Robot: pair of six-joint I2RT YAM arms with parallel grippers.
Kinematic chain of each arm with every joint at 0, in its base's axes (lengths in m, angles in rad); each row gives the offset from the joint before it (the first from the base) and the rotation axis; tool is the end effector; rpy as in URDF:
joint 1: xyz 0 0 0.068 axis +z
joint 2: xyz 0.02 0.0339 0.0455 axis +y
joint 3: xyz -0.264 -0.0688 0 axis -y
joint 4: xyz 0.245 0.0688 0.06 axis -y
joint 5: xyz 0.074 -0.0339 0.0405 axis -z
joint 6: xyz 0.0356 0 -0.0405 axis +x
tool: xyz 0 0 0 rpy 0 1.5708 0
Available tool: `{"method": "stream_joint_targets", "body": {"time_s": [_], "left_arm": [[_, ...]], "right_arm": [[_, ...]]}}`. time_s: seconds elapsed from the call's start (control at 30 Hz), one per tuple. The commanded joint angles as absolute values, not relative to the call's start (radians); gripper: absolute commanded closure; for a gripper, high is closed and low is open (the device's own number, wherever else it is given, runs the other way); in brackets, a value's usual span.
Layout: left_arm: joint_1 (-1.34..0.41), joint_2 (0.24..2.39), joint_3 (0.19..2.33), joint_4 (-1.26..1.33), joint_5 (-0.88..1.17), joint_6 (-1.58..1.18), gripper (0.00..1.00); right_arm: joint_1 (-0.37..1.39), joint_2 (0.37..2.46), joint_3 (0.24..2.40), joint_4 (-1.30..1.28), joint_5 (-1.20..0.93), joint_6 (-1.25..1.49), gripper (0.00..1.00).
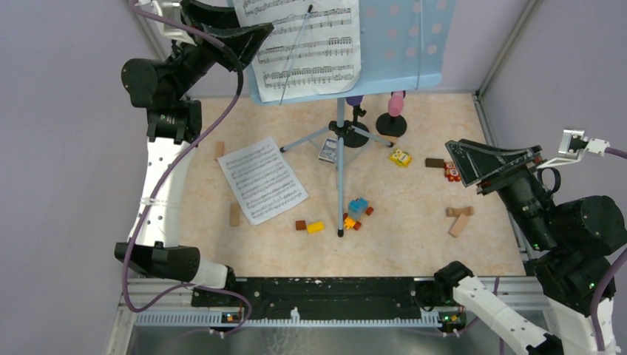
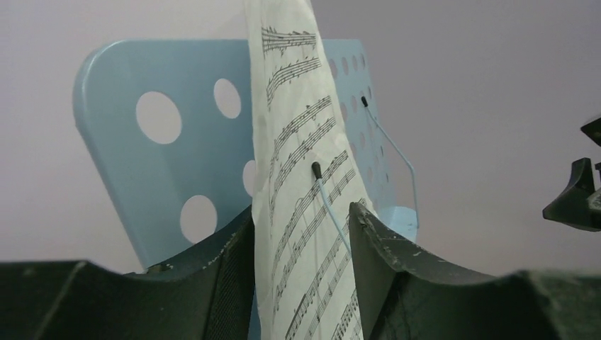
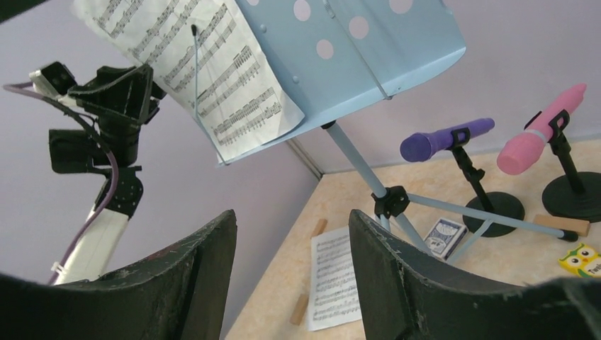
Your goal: Pack up the instrument practice props
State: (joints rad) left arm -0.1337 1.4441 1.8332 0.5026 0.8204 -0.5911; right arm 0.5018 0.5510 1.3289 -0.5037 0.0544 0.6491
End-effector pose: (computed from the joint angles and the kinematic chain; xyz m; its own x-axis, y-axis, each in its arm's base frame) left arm 0.2466 -0.0594 0.6003 0.3360 -0.4286 -0.8387 0.8833 0.4525 0.1226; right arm 0.0298 0.0142 0.4961 -0.0735 0.6481 -0.7580 -0.4896 0.6387 0.5936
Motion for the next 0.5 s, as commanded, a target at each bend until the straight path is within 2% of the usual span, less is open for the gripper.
{"method": "stream_joint_targets", "body": {"time_s": [0.0, 0.17, 0.47], "left_arm": [[-0.136, 1.415, 1.857, 0.408, 0.787, -0.530, 0.48], [-0.135, 1.412, 1.844, 0.380, 0.798, -0.526, 0.55], [-0.135, 1.398, 1.834, 0.357, 0.790, -0.528, 0.90]], "right_arm": [[0.511, 0.608, 1.373, -0.508, -0.020, 0.569, 0.41], [0.511, 0.689, 1.426, -0.535, -0.133, 0.490, 0.41], [0.511, 0.849, 1.506, -0.472, -0.316, 0.496, 0.45]]}}
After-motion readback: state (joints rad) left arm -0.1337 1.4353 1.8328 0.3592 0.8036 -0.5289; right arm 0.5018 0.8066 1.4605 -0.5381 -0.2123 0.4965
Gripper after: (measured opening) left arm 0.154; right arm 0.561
